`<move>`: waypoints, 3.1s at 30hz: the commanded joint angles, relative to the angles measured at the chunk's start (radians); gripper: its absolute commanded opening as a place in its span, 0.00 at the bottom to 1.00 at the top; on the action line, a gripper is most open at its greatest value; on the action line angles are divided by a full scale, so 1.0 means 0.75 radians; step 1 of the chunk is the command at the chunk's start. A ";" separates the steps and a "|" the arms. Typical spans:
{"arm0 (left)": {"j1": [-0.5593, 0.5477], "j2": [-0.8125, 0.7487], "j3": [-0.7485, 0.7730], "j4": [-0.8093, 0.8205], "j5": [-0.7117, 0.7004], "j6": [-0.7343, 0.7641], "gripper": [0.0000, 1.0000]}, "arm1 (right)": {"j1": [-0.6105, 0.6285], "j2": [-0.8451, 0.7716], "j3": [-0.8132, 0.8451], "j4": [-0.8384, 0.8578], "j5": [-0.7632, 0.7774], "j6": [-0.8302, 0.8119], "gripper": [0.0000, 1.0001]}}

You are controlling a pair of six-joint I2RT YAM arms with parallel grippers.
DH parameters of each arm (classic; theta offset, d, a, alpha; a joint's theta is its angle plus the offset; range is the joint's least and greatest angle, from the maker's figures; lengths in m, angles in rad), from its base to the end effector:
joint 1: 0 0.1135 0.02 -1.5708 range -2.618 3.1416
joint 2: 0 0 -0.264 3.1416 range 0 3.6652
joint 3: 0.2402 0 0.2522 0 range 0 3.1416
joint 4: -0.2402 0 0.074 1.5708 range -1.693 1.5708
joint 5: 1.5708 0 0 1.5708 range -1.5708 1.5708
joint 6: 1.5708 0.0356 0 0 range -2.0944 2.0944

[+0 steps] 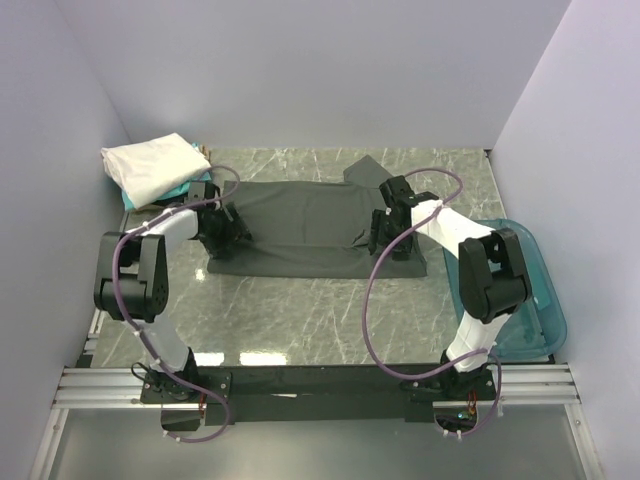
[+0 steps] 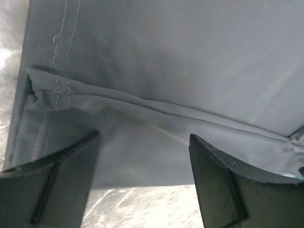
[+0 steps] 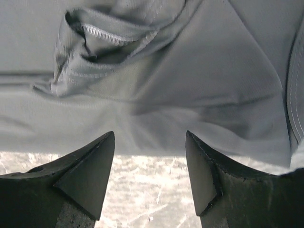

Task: Fold and stack the t-shirts
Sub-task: Fold the tshirt

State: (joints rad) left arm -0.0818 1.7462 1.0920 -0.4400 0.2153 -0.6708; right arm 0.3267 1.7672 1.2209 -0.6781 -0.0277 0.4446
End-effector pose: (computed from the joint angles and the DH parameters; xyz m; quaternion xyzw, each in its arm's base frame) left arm 0.3451 -0.0359 0.1753 -0.2561 0.9319 -0.1833 0.1799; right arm 0.3304 0.1130 0.1933 0.0557 0.9834 0.0775 0.1545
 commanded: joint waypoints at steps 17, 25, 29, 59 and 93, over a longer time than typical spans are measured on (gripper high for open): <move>0.003 -0.119 -0.310 0.000 -0.103 -0.032 0.81 | -0.010 -0.100 -0.343 0.006 -0.053 0.100 0.66; 0.001 -0.401 -0.517 -0.072 -0.087 -0.071 0.81 | 0.027 -0.354 -0.591 0.004 -0.119 0.199 0.66; 0.001 -0.557 -0.532 -0.131 -0.076 -0.071 0.81 | 0.049 -0.442 -0.538 -0.059 -0.125 0.191 0.66; -0.095 -0.455 -0.266 -0.158 -0.166 -0.061 0.82 | 0.047 0.033 0.049 -0.055 -0.425 -0.079 0.66; -0.095 -0.420 -0.311 -0.150 -0.171 -0.020 0.83 | 0.178 0.221 0.225 -0.033 -0.530 -0.106 0.64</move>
State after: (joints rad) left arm -0.1486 1.4246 0.8680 -0.5797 0.0910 -0.7025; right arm 0.4480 1.9179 1.3209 -0.6964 -0.4274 0.3721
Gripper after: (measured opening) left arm 0.828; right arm 0.647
